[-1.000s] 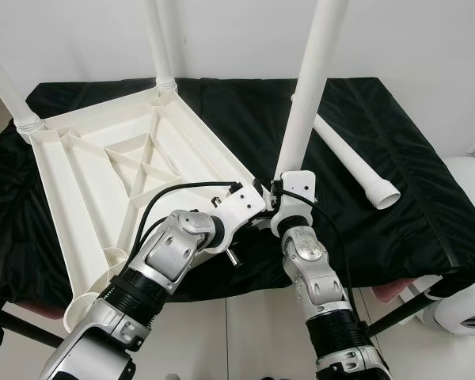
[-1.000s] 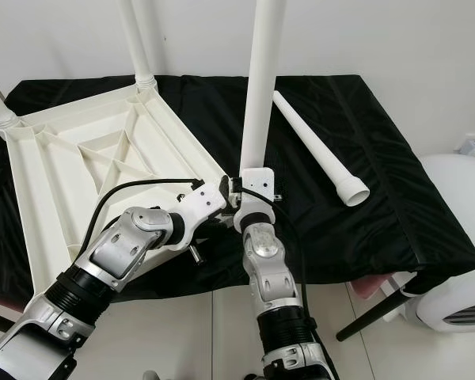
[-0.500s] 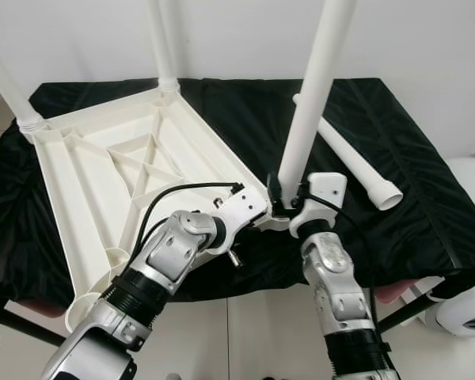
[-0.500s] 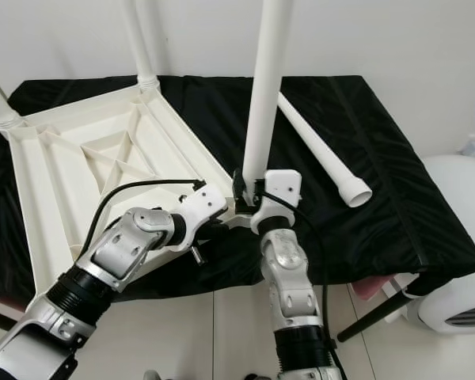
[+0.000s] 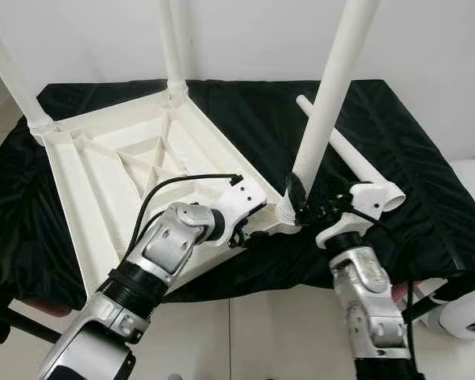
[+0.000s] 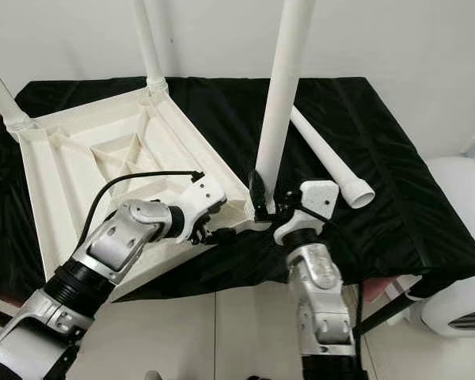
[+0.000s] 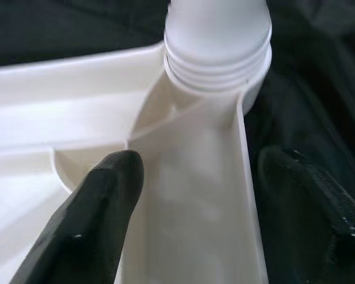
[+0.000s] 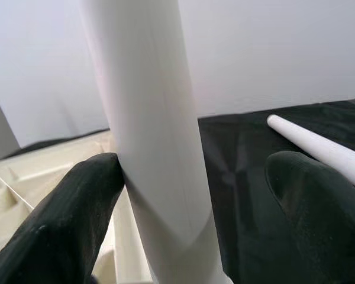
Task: Building children table
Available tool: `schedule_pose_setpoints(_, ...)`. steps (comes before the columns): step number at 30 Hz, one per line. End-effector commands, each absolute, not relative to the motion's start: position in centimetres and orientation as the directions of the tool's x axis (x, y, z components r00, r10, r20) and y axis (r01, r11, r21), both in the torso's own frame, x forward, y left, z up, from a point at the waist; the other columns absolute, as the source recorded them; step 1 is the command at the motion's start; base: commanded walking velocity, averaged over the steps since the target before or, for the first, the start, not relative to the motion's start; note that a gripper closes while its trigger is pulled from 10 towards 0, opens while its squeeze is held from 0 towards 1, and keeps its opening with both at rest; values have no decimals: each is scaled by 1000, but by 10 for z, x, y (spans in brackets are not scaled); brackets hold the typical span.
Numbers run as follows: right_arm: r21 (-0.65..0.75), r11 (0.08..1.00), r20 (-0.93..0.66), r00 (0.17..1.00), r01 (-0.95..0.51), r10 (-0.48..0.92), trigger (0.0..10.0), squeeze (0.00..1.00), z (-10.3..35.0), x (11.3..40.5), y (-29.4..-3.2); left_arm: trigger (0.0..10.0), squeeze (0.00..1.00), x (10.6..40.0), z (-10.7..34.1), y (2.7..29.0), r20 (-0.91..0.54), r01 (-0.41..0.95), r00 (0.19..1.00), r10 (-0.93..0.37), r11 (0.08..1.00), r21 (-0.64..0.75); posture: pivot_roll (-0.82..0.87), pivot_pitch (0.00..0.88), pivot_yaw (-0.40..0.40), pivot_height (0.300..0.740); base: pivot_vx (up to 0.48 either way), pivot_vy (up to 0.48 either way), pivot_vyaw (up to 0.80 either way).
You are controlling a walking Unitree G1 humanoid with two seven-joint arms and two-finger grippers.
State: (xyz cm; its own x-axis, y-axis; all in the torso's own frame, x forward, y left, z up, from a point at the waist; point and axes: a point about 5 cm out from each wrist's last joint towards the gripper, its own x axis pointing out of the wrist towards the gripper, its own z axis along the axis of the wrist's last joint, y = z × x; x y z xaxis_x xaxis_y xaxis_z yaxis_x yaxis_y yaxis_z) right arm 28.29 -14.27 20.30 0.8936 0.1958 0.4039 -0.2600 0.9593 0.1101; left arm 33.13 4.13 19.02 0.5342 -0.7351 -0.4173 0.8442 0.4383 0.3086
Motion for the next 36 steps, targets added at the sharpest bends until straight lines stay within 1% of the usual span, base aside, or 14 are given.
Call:
schedule_pose_setpoints(1,139,951,418,887,-276,197,10000,0,207,281,-147,10000,0,334,190,45,-427,841,540,-726,440,315,-121,123,59,740,0,0,0)
schedule_pose_setpoints(4,165,944,425,884,-286,194,10000,0,212,282,-153,10000,0,335,197,48,-410,842,536,-738,433,322,-116,123,57,740,0,0,0)
schedule_pose_setpoints(7,119,928,412,868,-352,277,10000,0,215,278,-159,10000,0,335,213,57,-363,846,527,-768,434,310,-115,124,58,740,0,0,0)
schedule_pose_setpoints(10,109,921,403,863,-375,304,10000,0,215,276,-162,10000,0,334,218,59,-349,851,519,-781,429,305,-115,124,58,740,0,0,0)
schedule_pose_setpoints(17,27,900,365,843,-434,396,10000,0,224,264,-196,10000,0,325,249,83,-224,887,443,-868,388,253,-119,135,71,740,0,0,0)
schedule_pose_setpoints(22,26,901,342,851,-433,399,10000,0,228,259,-214,10000,0,326,249,93,-219,885,448,-867,395,245,-129,148,75,740,0,0,0)
schedule_pose_setpoints(25,4,881,307,839,-473,449,10000,0,225,252,-212,10000,0,325,245,95,-221,883,455,-862,406,235,-134,149,80,740,0,0,0)
schedule_pose_setpoints(26,-12,858,262,826,-514,499,10000,0,220,245,-210,10000,0,322,240,95,-205,869,482,-852,436,234,-136,149,83,740,0,0,0)
schedule_pose_setpoints(28,-17,850,246,822,-527,514,10000,0,218,243,-209,10000,0,322,239,95,-195,861,499,-845,455,228,-137,147,86,740,0,0,0)
schedule_pose_setpoints(30,-21,821,192,804,-570,563,10000,0,211,236,-208,10000,0,323,235,94,-155,820,569,-808,541,190,-136,146,90,740,0,0,0)
schedule_pose_setpoints(33,-12,803,167,791,-596,589,10000,0,208,233,-207,10000,0,323,234,94,-136,795,604,-785,581,173,-133,144,92,740,0,0,0)
schedule_pose_setpoints(34,1,775,134,768,-632,626,10000,0,205,231,-206,10000,0,324,235,95,-112,754,655,-747,637,157,-126,145,92,740,0,0,0)
schedule_pose_setpoints(35,1,775,134,768,-632,626,10000,0,205,231,-206,10000,0,324,235,95,-112,754,655,-747,637,157,-126,145,92,740,0,0,0)
schedule_pose_setpoints(36,12,754,118,750,-657,651,10000,0,203,230,-205,10000,0,324,237,96,-94,727,684,-723,667,165,-114,145,85,740,0,0,0)
